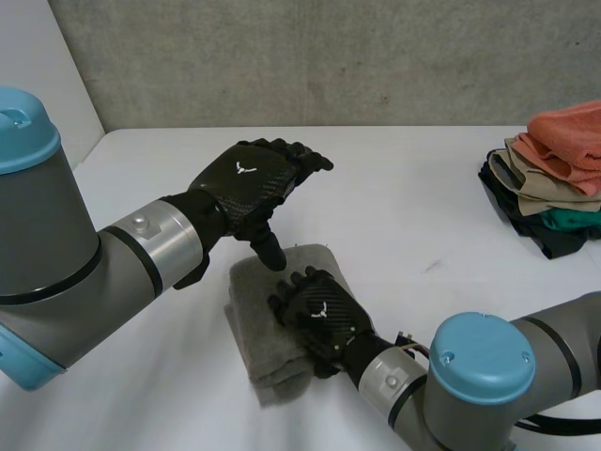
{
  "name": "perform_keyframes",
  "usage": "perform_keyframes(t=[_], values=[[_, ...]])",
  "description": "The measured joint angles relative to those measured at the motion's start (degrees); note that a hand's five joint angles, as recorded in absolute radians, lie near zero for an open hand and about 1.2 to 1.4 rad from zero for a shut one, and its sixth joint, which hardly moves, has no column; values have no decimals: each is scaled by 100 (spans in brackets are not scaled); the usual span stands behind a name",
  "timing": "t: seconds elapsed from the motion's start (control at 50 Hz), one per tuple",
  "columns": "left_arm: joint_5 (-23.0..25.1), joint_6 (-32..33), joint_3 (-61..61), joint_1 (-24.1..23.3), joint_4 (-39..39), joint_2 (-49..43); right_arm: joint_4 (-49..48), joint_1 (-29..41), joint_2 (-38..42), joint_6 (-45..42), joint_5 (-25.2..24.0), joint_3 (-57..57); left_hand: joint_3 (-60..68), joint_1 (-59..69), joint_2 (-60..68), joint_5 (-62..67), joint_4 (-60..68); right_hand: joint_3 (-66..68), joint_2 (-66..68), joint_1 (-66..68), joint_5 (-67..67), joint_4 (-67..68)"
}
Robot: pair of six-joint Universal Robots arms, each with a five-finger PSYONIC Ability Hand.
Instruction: Fold the laundry.
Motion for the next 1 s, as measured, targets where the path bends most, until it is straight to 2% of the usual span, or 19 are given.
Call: perform_keyframes(t=[0.12, 0.28, 0.3, 0.4, 0.5, 0.54, 0.6, 0.68, 0.72, 0.78, 0.82, 1.0], values=[[2, 0, -1, 10, -1, 3, 12, -4, 134, 7, -10, -245, 0, 0, 0, 0, 0, 0, 0, 0, 0, 0], [5, 1, -1, 12, -1, 10, 13, -16, 361, 20, 7, -543, 0, -1, 0, 0, 0, 1754, 1838, 1442, 1505, 1703], [6, 1, -1, 12, -1, 14, 11, -21, 411, 32, 8, -638, 0, -1, 0, 0, 0, 2466, 2551, 1950, 2213, 2480], [5, 1, -1, 18, -1, 25, 14, -38, 526, 56, 23, -877, 0, -1, 0, 0, 0, 2925, 2944, 2257, 2674, 2939], [5, 0, -1, 22, -1, 39, 36, -45, 611, 68, 31, -1027, 0, -1, 0, 0, 0, 2607, 2613, 2110, 2591, 2619], [6, 0, -1, 31, -1, 61, 116, -52, 762, 76, 40, -1255, 0, -1, 0, 0, 0, 1420, 1530, 1265, 1582, 1469], [5, -3, -1, 41, -1, 70, 261, -55, 916, 76, 43, -1477, 0, -1, 0, 0, 0, 973, 1083, 899, 1065, 1019], [2, -3, -1, 51, -1, 75, 490, -57, 1087, 67, 44, -1738, 0, -1, 0, 0, 0, 992, 1104, 920, 1075, 1019], [1, -2, -1, 56, -1, 75, 628, -57, 1169, 54, 43, -1877, 0, -1, 0, 0, 0, 1420, 1490, 1225, 1351, 1403], [1, -1, -1, 60, -1, 75, 750, -62, 1223, 48, 40, -2013, 0, -1, 0, 0, 0, 3339, 3529, 2776, 2860, 3341], [0, 0, 0, 62, -1, 77, 788, -73, 1215, 47, 60, -2103, 0, -1, 0, 0, 0, 4188, 4414, 3131, 3812, 4301], [0, -17, 15, 159, -1, 209, 772, -438, 964, 48, 263, -2432, 0, 0, 0, 0, 0, 4298, 4518, 3297, 4048, 4477]])
